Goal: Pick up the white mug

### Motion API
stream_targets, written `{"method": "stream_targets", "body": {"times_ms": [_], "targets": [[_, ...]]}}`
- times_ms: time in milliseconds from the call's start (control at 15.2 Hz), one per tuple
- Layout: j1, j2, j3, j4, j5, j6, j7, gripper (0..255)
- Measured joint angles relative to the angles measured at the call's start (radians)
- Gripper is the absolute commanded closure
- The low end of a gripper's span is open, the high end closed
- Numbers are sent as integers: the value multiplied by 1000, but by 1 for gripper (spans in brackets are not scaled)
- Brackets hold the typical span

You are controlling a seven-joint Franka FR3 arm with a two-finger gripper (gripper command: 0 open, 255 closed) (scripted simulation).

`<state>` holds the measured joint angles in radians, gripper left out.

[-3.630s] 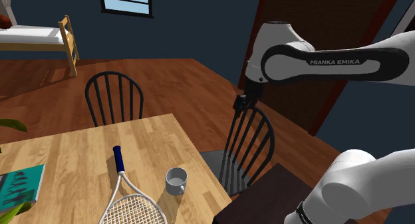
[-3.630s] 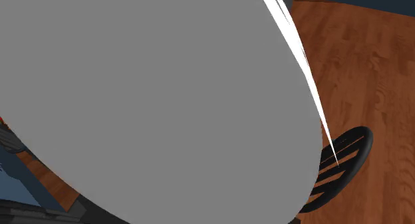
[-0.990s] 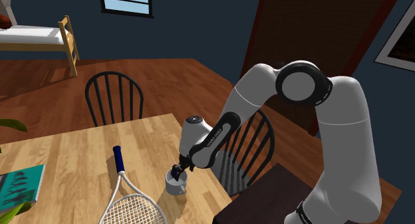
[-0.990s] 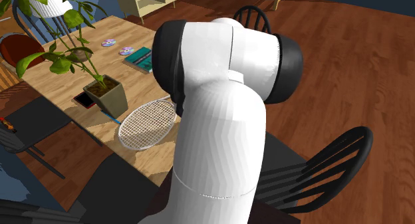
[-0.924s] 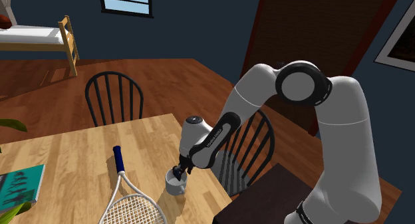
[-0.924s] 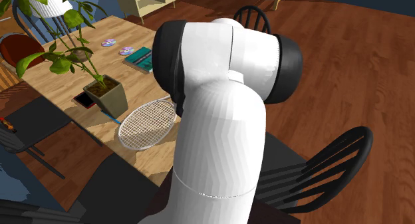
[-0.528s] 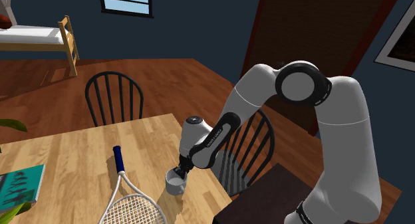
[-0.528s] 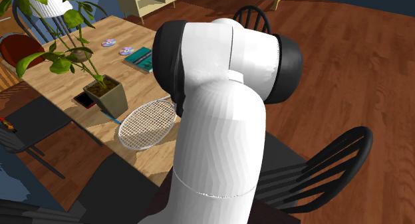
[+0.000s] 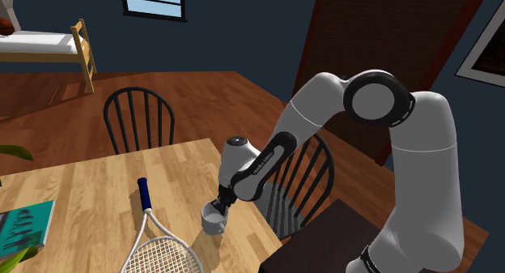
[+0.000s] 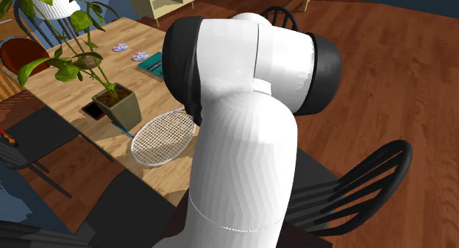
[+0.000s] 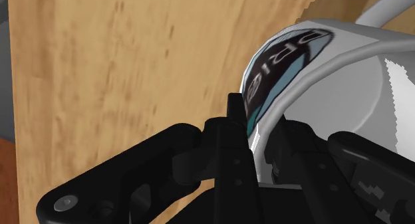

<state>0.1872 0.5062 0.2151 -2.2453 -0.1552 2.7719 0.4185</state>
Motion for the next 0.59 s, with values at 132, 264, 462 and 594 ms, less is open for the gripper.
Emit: {"method": "stream_targets", "body": {"times_ms": [132,264,462,594], "targets": [[-8,-22,9,0,8,-22,-6,255],[-16,-52,20,-9,18,-42,-13,255],[-28,-90,34,-16,34,-74,-24,255],[-33,-113,41,-22,42,-90,-28,255]]}}
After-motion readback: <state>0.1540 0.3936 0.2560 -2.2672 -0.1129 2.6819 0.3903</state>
